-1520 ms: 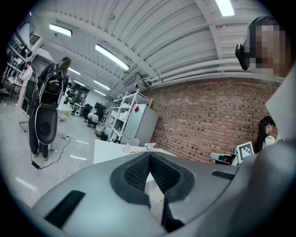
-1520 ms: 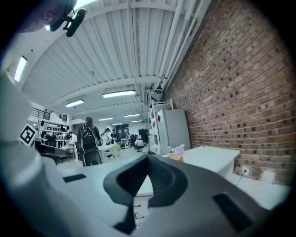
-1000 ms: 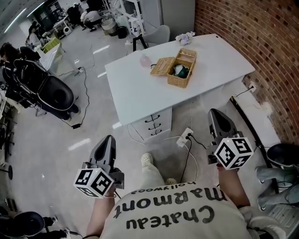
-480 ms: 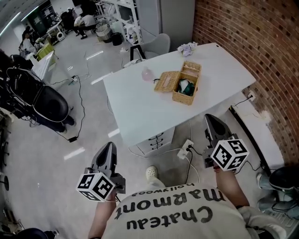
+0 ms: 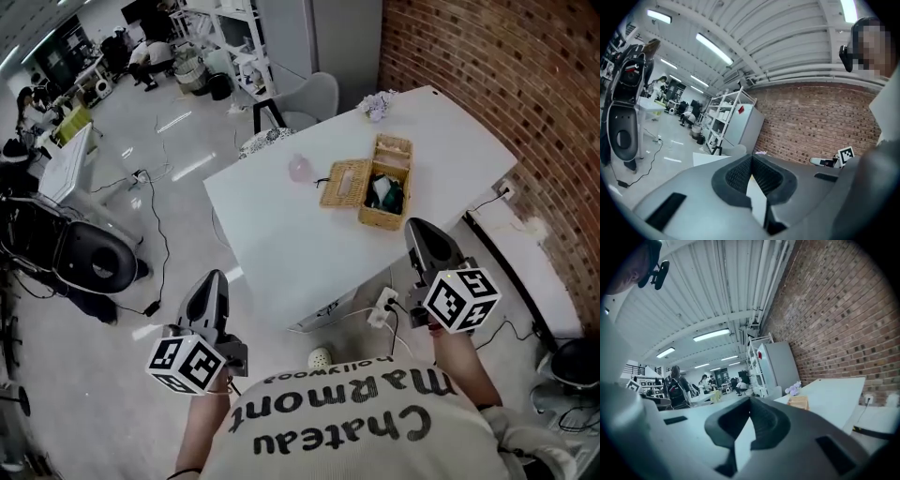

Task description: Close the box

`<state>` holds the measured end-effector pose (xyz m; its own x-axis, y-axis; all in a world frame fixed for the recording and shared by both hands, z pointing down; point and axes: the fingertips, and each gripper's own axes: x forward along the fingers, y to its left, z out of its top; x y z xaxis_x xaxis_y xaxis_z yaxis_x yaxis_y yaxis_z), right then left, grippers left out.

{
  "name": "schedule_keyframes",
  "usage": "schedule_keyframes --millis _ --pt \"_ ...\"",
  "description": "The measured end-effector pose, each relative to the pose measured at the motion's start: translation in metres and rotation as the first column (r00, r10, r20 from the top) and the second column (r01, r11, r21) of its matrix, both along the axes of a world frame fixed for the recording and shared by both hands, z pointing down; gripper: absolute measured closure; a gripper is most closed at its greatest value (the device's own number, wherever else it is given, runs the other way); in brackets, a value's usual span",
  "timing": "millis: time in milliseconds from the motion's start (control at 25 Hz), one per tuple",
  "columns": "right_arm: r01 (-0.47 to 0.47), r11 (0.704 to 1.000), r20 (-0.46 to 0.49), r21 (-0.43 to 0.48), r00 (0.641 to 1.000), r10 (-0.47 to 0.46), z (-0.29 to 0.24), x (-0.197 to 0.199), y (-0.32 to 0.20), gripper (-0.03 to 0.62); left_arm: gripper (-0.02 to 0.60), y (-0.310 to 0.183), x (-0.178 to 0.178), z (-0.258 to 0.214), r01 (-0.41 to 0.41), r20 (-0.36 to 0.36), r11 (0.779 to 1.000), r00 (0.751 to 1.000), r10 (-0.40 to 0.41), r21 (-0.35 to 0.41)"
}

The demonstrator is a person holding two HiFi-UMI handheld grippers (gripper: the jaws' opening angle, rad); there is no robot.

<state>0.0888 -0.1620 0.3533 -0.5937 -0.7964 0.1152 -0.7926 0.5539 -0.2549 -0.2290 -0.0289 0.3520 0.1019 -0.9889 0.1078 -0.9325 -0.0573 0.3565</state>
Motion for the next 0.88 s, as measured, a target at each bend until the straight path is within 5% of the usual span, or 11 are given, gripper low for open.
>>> schedule_keyframes --millis 360,640,880 --pt "-0.087 0.996 0.058 -0.008 0.994 0.088 -0.005 -0.030 -0.032 0.591 0.581 -0.052 -0.037 -0.006 -0.090 0.000 0.996 0.996 0.090 0.029" --pt "-0.079 0.990 -0.073 -0.117 0.995 0.070 0.055 -0.061 -0.053 0.591 0.581 -0.071 -0.054 0.022 -0.137 -0.052 0.990 0.989 0.135 -0.028" --pt "-0.003 0.980 -0.164 -0.200 0.986 -0.031 0.087 -0.087 -0.085 0.591 0.581 -0.071 -0.084 0.031 -0.058 -0.063 0.998 0.996 0.056 -0.037"
